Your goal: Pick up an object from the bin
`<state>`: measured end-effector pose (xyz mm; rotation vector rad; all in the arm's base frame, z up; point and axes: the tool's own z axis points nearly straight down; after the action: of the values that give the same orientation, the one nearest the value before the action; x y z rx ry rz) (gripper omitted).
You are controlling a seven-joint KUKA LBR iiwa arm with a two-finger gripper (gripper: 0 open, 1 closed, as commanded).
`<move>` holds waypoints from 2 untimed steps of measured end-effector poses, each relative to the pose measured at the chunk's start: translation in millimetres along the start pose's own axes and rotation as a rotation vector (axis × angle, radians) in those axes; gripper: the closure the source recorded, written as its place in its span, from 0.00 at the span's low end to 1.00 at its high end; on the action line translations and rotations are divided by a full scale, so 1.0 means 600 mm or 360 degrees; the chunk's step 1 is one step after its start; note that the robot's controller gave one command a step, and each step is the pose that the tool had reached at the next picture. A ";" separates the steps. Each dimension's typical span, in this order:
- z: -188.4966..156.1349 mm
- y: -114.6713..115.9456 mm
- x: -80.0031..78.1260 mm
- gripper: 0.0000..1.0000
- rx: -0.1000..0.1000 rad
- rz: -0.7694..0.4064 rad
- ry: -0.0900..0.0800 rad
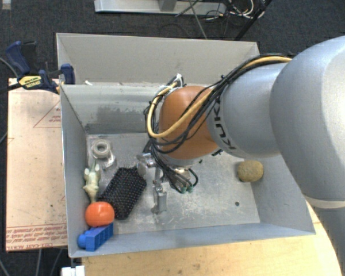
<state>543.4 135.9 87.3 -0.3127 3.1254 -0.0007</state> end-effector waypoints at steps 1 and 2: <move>0.012 0.028 -0.016 0.00 -0.0004 0.0177 0.0001; 0.019 0.080 -0.020 0.00 0.0000 -0.0192 -0.0015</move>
Offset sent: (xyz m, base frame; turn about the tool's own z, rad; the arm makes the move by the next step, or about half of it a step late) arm -0.0059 0.0637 -0.0173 -0.1584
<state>545.6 185.1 75.7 -0.4986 3.0916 0.0005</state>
